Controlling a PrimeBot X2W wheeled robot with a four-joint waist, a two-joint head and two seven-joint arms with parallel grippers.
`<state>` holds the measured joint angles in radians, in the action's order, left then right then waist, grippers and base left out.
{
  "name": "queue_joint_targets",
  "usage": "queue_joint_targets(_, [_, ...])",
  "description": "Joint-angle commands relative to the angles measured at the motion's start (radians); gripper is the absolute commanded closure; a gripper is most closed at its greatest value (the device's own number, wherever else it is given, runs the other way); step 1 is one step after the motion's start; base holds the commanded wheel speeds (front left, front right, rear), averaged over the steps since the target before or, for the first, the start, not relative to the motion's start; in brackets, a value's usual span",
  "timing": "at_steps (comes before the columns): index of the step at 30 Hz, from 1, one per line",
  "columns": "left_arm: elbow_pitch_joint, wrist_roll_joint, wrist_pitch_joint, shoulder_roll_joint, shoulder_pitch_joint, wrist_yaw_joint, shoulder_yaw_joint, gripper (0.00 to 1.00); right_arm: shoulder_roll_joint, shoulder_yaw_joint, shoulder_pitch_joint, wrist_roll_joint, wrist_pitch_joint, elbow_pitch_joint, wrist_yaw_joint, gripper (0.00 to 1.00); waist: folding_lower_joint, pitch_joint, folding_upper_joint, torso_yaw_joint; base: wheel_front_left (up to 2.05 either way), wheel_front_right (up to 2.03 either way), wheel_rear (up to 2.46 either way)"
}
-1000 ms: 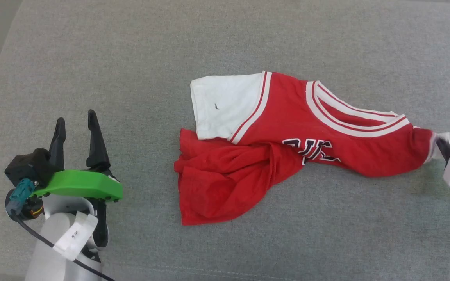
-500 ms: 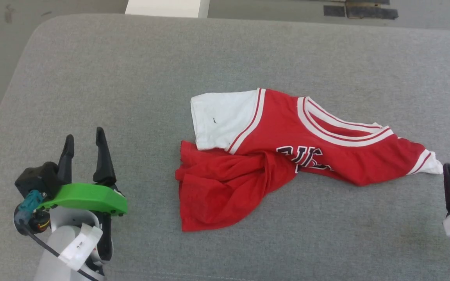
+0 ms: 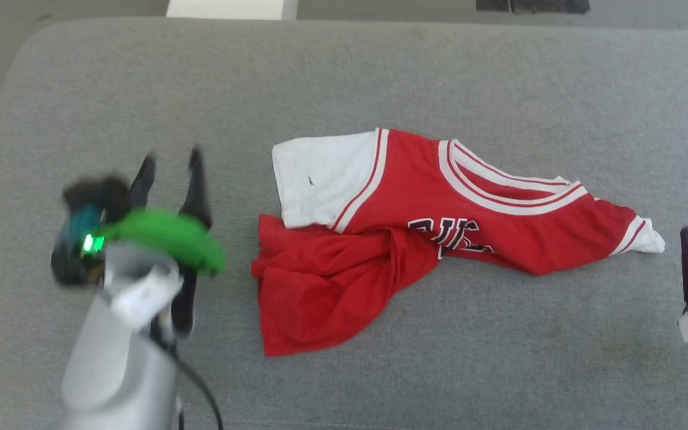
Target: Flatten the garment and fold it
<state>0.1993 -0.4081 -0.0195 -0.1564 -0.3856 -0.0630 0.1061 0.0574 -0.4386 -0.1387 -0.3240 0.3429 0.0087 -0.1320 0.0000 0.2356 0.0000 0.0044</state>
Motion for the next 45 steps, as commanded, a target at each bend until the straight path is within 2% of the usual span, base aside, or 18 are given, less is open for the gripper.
queue_joint_targets(1, [0.016, 0.008, 0.037, 0.003, -0.069, -0.002, 0.015, 0.0, -0.002, 0.004, -0.023, 0.003, 0.0, -0.007, 0.001, 0.0, 0.0, 0.034, 0.0, -0.02, 0.0, 0.0, 0.0])
queue_joint_targets(6, [0.168, 0.042, 0.32, -0.016, -0.282, -0.016, 0.093, 0.0, -0.001, 0.021, -0.053, -0.001, -0.003, -0.008, 0.001, 0.0, 0.0, 0.092, 0.0, -0.053, 0.0, 0.0, 0.0])
queue_joint_targets(11, [0.294, 0.064, 0.609, -0.008, -0.45, -0.028, 0.163, 0.0, 0.003, 0.027, -0.068, -0.005, -0.012, -0.002, 0.001, 0.0, 0.0, 0.142, 0.0, -0.081, 0.0, 0.0, 0.0])
queue_joint_targets(15, [0.354, 0.089, 0.767, -0.013, -0.531, -0.016, 0.217, 0.0, 0.006, 0.036, -0.082, -0.009, -0.02, 0.001, 0.001, 0.0, 0.0, 0.176, 0.0, -0.1, 0.0, 0.0, 0.0])
queue_joint_targets(21, [0.425, 0.135, 0.899, -0.041, -0.581, -0.019, 0.272, 0.0, 0.01, 0.052, -0.103, -0.019, -0.031, 0.008, 0.001, 0.0, 0.0, 0.217, 0.0, -0.123, 0.0, 0.0, 0.0])
queue_joint_targets(27, [0.459, 0.112, 0.968, -0.033, -0.552, -0.011, 0.285, 0.0, 0.014, 0.057, -0.108, -0.026, -0.043, 0.02, 0.001, 0.0, 0.0, 0.237, 0.0, -0.128, 0.0, 0.0, 0.0])
queue_joint_targets(28, [0.463, 0.104, 0.978, -0.03, -0.545, -0.011, 0.282, 0.13, 0.014, 0.058, -0.109, -0.027, -0.044, 0.021, 0.001, 0.0, 0.0, 0.239, 0.0, -0.128, 0.0, 0.0, 0.0])
queue_joint_targets(29, [0.463, 0.095, 0.982, -0.026, -0.537, -0.013, 0.278, 0.64, 0.015, 0.059, -0.111, -0.028, -0.045, 0.022, 0.001, 0.0, 0.0, 0.241, 0.0, -0.127, 0.0, 0.0, 0.0])
queue_joint_targets(30, [0.464, 0.088, 0.985, -0.025, -0.531, -0.012, 0.275, 1.0, 0.016, 0.06, -0.113, -0.029, -0.046, 0.024, 0.001, 0.0, 0.0, 0.242, 0.0, -0.127, 0.0, 0.0, 0.0])
queue_joint_targets(34, [0.451, 0.055, 0.991, -0.023, -0.513, -0.008, 0.257, 1.0, 0.024, 0.062, -0.125, -0.031, -0.049, 0.029, 0.001, 0.0, 0.0, 0.244, 0.0, -0.124, 0.0, 0.0, 0.0])
queue_joint_targets(40, [0.393, 0.008, 0.93, -0.021, -0.504, -0.015, 0.21, 1.0, 0.044, 0.061, -0.125, -0.028, -0.046, 0.03, 0.001, 0.0, 0.0, 0.224, 0.0, -0.11, 0.0, 0.0, 0.0])
queue_joint_targets(45, [0.315, -0.037, 0.864, -0.02, -0.497, -0.026, 0.155, 1.0, 0.106, 0.077, -0.114, -0.004, 0.07, 0.004, 0.001, 0.0, 0.0, 0.204, 0.0, -0.099, 0.0, 0.0, 0.0])
